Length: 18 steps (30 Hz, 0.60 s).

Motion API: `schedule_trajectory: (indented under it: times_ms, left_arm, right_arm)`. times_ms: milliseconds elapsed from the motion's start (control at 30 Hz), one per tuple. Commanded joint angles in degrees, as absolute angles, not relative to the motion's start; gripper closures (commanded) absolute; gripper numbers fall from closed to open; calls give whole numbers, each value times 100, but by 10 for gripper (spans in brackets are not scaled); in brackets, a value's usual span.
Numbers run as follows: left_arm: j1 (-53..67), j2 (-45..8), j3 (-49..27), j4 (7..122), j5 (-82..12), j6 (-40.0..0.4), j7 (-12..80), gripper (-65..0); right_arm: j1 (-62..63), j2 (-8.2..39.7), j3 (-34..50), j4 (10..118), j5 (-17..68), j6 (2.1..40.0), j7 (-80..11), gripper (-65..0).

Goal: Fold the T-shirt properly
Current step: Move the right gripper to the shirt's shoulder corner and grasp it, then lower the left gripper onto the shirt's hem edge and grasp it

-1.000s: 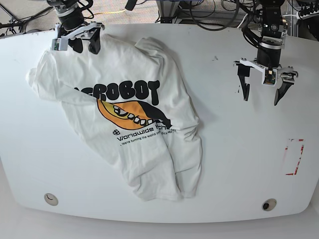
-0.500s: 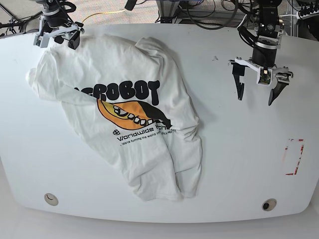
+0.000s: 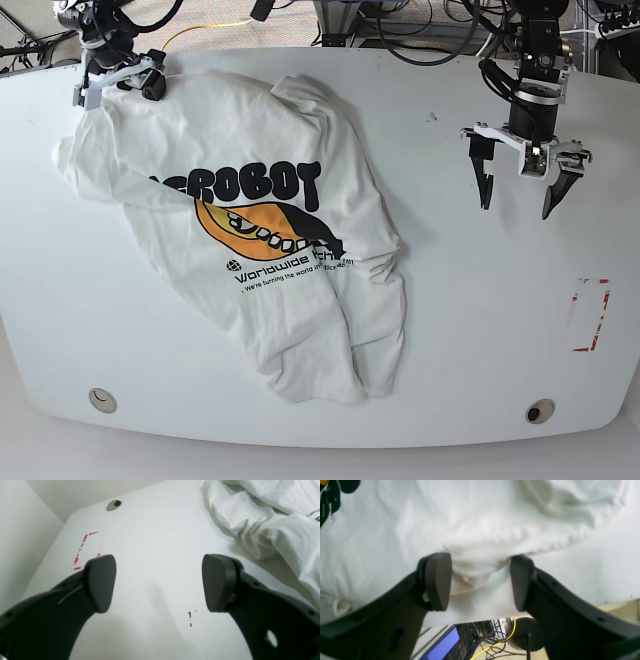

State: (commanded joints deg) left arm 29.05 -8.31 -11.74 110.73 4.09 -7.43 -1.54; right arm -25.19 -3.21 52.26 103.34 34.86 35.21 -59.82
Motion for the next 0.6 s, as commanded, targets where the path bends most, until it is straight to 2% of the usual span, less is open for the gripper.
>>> schedule_trajectory:
  times_ms: [133, 200, 267, 367, 600]
  left_arm:
    - [2905, -831, -1174, 11073, 409, -743, -154, -497]
    - [2905, -831, -1165, 11073, 409, -743, -154, -497]
    - [2897, -831, -1165, 11073, 409, -743, -145, -497]
    - [2862, -822, -1138, 11073, 409, -743, 119, -500]
    - [2123, -602, -1138, 11081, 365, -743, 1349, -506]
  right_arm:
    - [-2440, -330, 5200, 10325, 3486, 3538, -5982, -355]
    - [-2413, -330, 5200, 10325, 3477, 3538, -5982, -323]
    - [-2404, -330, 5200, 10325, 3468, 3538, -5982, -235]
    - [-2334, -312, 5191, 10325, 3451, 3538, -5982, -13]
    - [-2325, -277, 5191, 10360, 3451, 3538, -5982, 0]
